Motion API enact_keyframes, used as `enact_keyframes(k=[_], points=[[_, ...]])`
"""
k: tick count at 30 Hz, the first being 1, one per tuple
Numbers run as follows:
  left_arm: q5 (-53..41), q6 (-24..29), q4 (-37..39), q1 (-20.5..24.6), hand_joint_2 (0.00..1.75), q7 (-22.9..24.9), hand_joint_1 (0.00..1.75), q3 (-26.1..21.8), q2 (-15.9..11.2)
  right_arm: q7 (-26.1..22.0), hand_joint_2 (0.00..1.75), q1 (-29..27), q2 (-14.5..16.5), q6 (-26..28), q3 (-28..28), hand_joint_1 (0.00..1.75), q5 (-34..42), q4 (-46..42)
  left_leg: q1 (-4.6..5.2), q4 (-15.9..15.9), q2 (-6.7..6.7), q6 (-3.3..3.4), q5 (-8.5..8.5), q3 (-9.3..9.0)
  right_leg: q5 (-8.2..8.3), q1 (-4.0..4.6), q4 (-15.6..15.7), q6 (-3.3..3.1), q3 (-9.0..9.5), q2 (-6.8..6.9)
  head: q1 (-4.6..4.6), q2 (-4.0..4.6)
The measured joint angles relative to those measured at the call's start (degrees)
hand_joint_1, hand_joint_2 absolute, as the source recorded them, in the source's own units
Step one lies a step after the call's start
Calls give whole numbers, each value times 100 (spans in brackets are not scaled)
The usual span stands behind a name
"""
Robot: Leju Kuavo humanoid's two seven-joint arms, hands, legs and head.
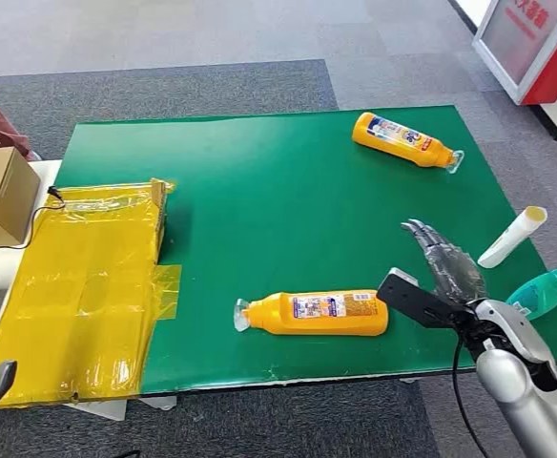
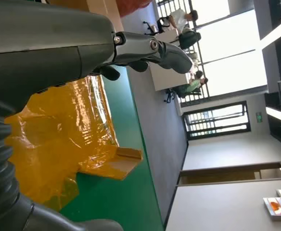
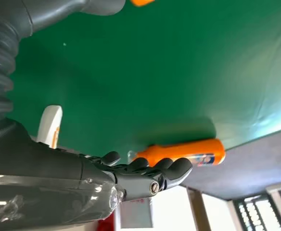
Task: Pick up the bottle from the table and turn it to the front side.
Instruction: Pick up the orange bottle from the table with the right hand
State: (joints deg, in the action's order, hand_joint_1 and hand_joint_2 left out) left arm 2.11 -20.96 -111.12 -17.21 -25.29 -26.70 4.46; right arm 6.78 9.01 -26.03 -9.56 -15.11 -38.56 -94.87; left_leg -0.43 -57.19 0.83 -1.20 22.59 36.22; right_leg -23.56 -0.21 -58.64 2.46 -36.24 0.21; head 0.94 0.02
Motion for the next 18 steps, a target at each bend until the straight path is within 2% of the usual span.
enact_keyframes(k=[5, 10, 18], points=[[41, 13, 1, 45, 175, -1, 0, -3, 1, 15, 175, 169, -63, -90, -203, 0, 115, 115, 0, 0, 0, 2, -1, 0, 1, 0, 0, 2, 1, 0, 0, 0], [427, 51, 42, 207, 175, 50, 0, 85, -124, -28, 175, 537, -63, -507, -639, 0, 659, 600, 0, 0, 0, 1, -1, 0, 2, 0, 0, 2, 0, 0, -1, 0], [928, 160, 394, 694, 175, 315, 0, 729, -568, -109, 175, 1173, 331, -516, -1612, 0, 894, 2037, -2, 0, -1, -3, -10, -1, 6, 4, -1, -3, 1, 1, -1, 0]])
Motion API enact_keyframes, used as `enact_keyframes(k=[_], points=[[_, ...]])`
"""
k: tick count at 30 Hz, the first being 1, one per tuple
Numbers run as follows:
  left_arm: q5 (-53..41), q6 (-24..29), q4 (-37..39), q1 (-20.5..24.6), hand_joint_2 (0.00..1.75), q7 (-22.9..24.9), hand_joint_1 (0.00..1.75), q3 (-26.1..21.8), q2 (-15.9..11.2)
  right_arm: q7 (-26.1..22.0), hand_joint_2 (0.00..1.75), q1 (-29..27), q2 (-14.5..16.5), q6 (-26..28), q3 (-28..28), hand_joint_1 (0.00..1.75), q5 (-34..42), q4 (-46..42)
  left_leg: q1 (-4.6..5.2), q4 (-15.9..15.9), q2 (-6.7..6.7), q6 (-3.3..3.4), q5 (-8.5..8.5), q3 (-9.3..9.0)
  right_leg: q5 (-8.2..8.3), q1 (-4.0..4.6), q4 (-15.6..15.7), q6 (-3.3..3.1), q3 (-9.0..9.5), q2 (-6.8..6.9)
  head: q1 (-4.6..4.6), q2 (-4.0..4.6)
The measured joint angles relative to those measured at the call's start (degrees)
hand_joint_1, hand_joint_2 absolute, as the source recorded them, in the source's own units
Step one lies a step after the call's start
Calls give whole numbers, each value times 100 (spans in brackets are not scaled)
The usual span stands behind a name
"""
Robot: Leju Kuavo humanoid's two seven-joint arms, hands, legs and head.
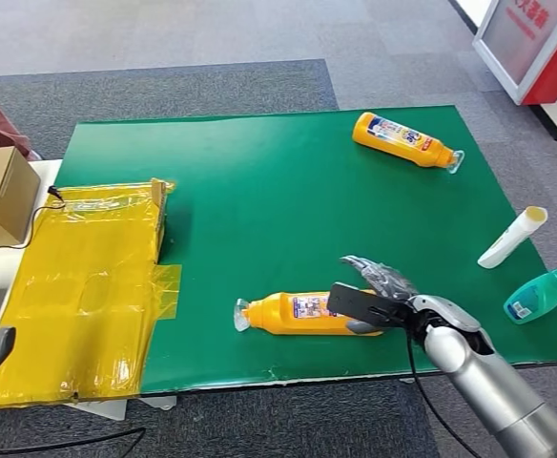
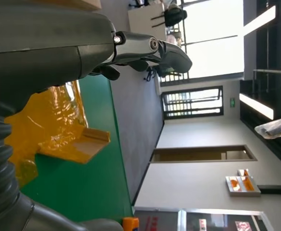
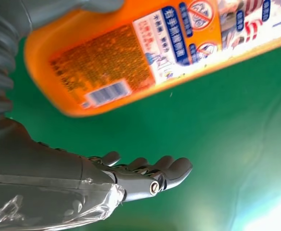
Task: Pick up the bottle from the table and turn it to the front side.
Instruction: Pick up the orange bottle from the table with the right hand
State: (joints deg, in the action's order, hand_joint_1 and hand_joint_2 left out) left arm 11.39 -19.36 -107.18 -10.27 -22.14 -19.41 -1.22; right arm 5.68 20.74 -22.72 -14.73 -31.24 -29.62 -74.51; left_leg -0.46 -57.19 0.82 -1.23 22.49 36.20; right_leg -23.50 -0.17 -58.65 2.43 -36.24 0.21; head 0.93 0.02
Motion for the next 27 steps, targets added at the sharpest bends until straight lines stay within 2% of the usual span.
enact_keyframes(k=[7, 19, 21, 23, 25, 27], points=[[238, -56, 273, 133, 175, 209, 0, 408, -226, 37, 175, 269, 319, 149, -377, 0, -102, 835, 1, 0, 2, 1, 3, -2, -1, -1, 0, 2, 0, -2, 0, 0], [266, -103, 459, 296, 175, 236, 0, 698, -367, 8, 175, 547, 720, 335, -575, 1, -256, 1640, -1, 0, 5, -3, 5, -24, 0, 1, 1, -2, 16, -4, -1, 0], [266, -103, 472, 301, 175, 242, 0, 732, -380, -16, 175, 573, 762, 361, -580, 76, -265, 1723, -1, 0, 5, -3, 5, -27, 0, 1, 1, -2, 19, -5, 0, 0], [266, -103, 482, 303, 175, 247, 0, 749, -392, -36, 175, 597, 788, 373, -581, 162, -268, 1786, -1, 0, 6, -4, 6, -30, 0, 1, 1, -2, 21, -7, 0, 0], [266, -100, 490, 306, 175, 250, 0, 754, -402, -59, 175, 614, 809, 386, -581, 175, -271, 1832, -1, 0, 8, -4, 8, -34, 0, 0, 1, -2, 24, -9, -1, 0], [266, -92, 497, 309, 175, 252, 0, 758, -405, -77, 175, 627, 831, 399, -580, 175, -277, 1867, -1, 0, 8, -5, 9, -42, 0, 0, 1, -2, 30, -10, -2, 0]])
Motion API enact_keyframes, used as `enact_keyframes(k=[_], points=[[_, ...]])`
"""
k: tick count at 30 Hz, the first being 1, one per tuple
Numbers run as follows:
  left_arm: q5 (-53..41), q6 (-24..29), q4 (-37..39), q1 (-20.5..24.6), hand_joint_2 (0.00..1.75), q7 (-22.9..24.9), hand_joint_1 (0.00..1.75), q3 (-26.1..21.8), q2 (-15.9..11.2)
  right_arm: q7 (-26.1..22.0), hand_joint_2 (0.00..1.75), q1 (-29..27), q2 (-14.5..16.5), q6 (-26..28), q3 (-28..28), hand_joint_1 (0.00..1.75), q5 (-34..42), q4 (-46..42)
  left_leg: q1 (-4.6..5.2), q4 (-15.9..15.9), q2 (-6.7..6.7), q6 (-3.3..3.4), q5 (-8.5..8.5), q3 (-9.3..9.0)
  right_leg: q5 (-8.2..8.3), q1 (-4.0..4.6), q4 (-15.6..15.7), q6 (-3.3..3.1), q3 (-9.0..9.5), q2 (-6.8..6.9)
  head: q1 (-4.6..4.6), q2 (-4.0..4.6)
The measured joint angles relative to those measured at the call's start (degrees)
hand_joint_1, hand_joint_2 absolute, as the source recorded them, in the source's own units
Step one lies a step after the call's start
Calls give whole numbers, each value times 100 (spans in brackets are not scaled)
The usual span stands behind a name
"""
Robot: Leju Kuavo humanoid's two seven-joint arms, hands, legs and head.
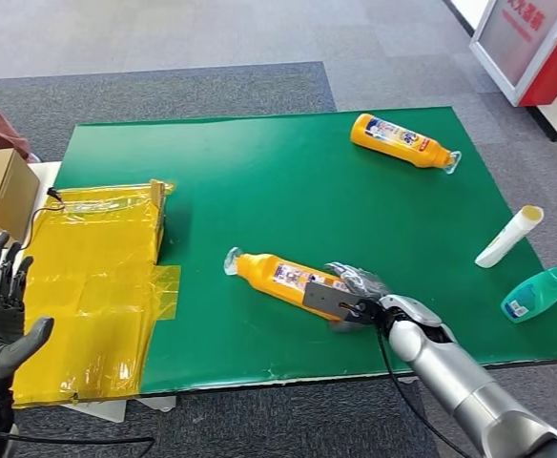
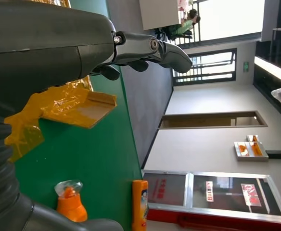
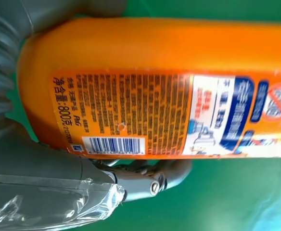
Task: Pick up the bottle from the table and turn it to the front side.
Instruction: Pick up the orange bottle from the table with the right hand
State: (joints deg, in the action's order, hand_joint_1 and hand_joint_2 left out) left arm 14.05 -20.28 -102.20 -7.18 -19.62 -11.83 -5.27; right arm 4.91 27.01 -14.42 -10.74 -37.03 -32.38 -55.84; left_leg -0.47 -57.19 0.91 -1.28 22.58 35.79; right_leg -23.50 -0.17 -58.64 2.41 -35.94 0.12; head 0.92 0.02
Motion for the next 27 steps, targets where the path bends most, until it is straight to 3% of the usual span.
enact_keyframes(k=[19, 27], points=[[42, 52, 73, 16, 175, 15, 0, 30, 0, -102, 175, 39, 76, 112, 26, 175, 76, 185, 0, 0, 0, 0, 0, -18, 1, 0, 0, -1, 17, 0, 1, 0], [104, 74, 74, -54, 175, -5, 0, 26, 1, -632, 175, -323, 78, 242, 492, 175, 1078, -19, 1, 0, -1, 1, -1, -10, 0, -1, 0, 0, 15, 3, 1, 0]])
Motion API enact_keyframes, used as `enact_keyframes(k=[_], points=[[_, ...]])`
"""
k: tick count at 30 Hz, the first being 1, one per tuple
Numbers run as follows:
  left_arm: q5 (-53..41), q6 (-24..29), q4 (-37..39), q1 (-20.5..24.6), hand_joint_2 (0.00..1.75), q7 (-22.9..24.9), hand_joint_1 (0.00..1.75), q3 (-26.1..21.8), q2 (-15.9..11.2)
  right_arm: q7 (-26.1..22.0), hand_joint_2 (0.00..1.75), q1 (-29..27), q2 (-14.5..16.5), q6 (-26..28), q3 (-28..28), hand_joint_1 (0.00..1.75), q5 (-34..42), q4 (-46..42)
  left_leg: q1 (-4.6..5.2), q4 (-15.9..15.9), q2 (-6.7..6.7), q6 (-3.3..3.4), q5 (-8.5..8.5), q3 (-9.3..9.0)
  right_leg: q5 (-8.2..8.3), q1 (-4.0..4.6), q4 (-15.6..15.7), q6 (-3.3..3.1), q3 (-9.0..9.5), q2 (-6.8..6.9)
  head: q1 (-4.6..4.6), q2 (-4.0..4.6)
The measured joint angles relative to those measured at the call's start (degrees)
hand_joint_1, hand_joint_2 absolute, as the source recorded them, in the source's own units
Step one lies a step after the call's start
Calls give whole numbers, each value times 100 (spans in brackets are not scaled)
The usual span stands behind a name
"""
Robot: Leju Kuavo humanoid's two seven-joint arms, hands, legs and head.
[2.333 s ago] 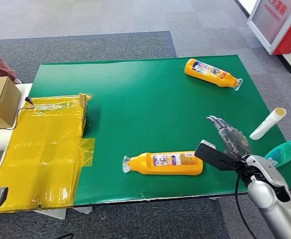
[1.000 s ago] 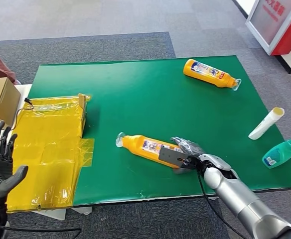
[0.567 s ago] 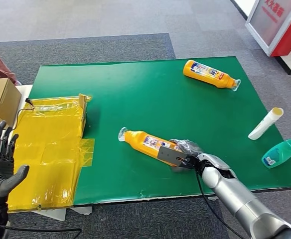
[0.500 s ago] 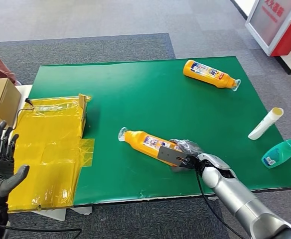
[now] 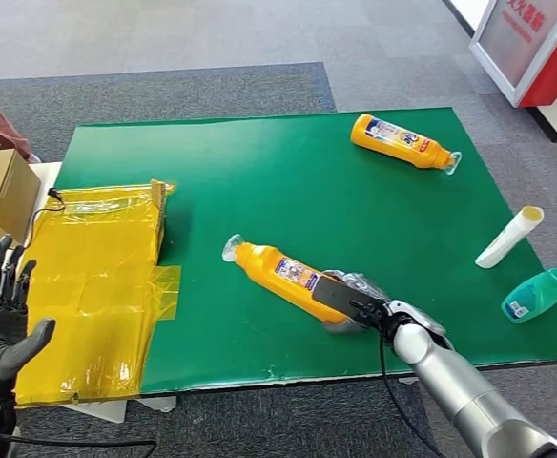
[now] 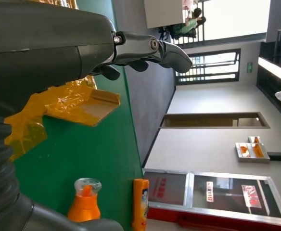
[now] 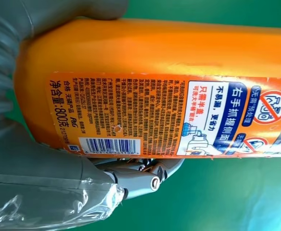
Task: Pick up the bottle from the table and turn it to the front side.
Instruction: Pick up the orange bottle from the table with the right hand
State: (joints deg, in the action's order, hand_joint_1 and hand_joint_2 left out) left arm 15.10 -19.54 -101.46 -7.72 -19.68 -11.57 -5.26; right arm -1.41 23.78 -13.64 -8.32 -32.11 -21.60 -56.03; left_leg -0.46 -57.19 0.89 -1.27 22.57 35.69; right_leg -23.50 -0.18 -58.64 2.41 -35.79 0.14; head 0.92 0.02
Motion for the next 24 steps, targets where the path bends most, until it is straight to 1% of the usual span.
enact_keyframes(k=[6, 12, 17, 24], points=[[69, -9, 0, -117, 175, -45, 0, -7, 2, -243, 175, -393, 15, 139, 618, 175, 610, -617, 0, 0, -1, 1, 1, 17, -6, 0, 0, 3, -13, 2, 1, 0], [148, -17, 0, -152, 175, -49, 0, -4, 19, -414, 175, -574, 105, 235, 1137, 175, 895, -1208, 1, 0, -1, 3, 4, 24, -7, -1, 0, 3, -20, 3, 1, 0], [256, -20, 13, -65, 175, -29, 0, 55, 51, -669, 175, -631, 303, 238, 1347, 175, 1183, -1511, 0, 0, -1, 2, 2, 24, -8, 0, 0, 2, -23, 3, 0, 0], [489, -96, 206, 204, 175, 9, 0, 305, 66, -1320, 175, -754, 661, 104, 1487, 175, 1835, -1849, 0, 0, -2, 1, 1, 25, -8, 0, -1, 2, -23, 2, 1, 0]])
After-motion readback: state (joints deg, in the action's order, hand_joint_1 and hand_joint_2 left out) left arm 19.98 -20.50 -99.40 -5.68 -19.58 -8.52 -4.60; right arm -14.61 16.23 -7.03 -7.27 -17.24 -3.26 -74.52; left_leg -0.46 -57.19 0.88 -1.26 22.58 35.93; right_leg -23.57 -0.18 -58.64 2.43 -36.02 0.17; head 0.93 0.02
